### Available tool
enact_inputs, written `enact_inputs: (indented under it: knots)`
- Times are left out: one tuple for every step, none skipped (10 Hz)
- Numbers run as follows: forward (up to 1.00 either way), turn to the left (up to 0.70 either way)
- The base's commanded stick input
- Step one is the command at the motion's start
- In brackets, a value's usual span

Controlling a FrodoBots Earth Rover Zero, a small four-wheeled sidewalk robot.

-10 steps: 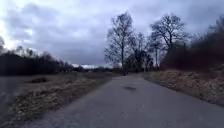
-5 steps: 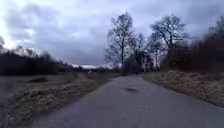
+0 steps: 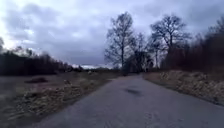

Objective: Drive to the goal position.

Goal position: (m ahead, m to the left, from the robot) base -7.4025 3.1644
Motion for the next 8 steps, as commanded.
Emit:
enact_inputs:
  knots:
    - [0.00, 0.00]
    - [0.00, 0.00]
    - [0.00, 0.00]
    - [0.00, 0.00]
    - [0.00, 0.00]
    - [0.00, 0.00]
    - [0.00, 0.00]
    - [0.00, 0.00]
